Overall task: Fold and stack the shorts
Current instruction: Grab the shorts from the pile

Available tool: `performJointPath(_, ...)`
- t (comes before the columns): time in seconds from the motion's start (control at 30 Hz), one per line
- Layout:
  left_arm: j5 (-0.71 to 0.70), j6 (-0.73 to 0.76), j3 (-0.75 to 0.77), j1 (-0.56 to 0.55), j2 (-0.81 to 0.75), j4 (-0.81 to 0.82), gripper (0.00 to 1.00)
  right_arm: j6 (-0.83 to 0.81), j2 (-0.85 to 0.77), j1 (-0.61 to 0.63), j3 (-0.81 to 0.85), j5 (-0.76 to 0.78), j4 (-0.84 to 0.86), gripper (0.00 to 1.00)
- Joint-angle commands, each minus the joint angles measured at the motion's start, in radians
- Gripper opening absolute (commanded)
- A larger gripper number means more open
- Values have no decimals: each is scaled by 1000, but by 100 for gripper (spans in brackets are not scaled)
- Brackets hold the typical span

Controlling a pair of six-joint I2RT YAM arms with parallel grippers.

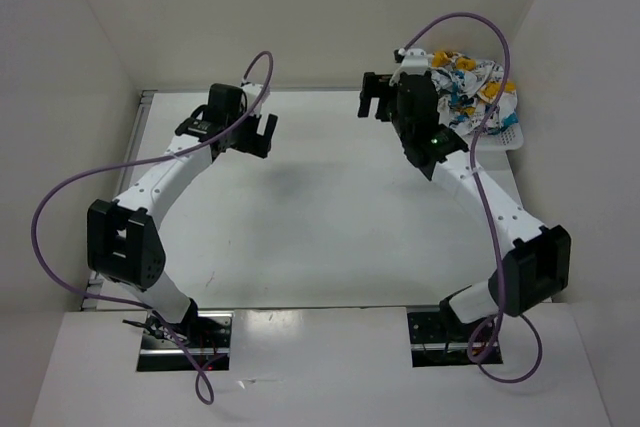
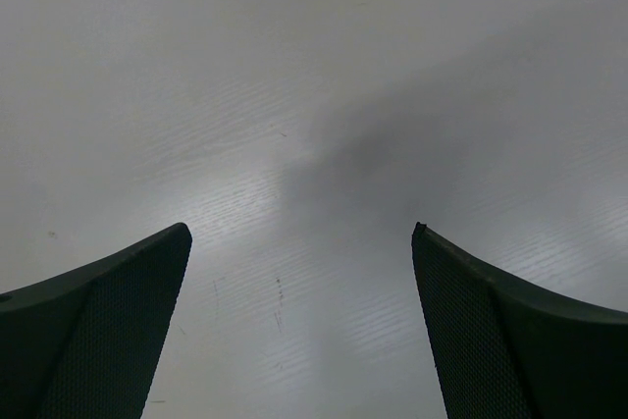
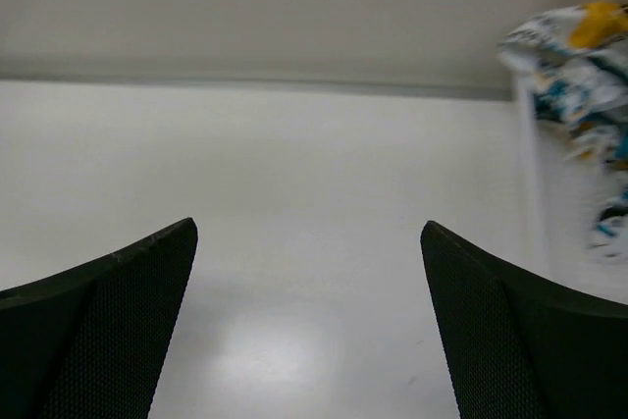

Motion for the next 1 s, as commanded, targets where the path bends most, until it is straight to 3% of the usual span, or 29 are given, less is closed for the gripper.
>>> performJointPath(0.0,38,3,93,9,14,-70,100,-147,133,-135,103,215,148,99)
performJointPath(0.1,47,3,103,21,2,-83,100,-44,336,-263,310,172,50,99)
performJointPath(0.27,85,3,84,41,-18,-113,100,3,656,-349,705,198,-136,99)
performJointPath(0.33,85,3,75,41,-28,-113,100,39,747,-388,783,198,-167,99)
performJointPath(0.7,61,3,18,61,-37,-113,100,123,911,-512,840,111,-167,99)
performJointPath(0.97,36,3,-14,70,-37,-123,100,123,1031,-544,926,143,-121,99)
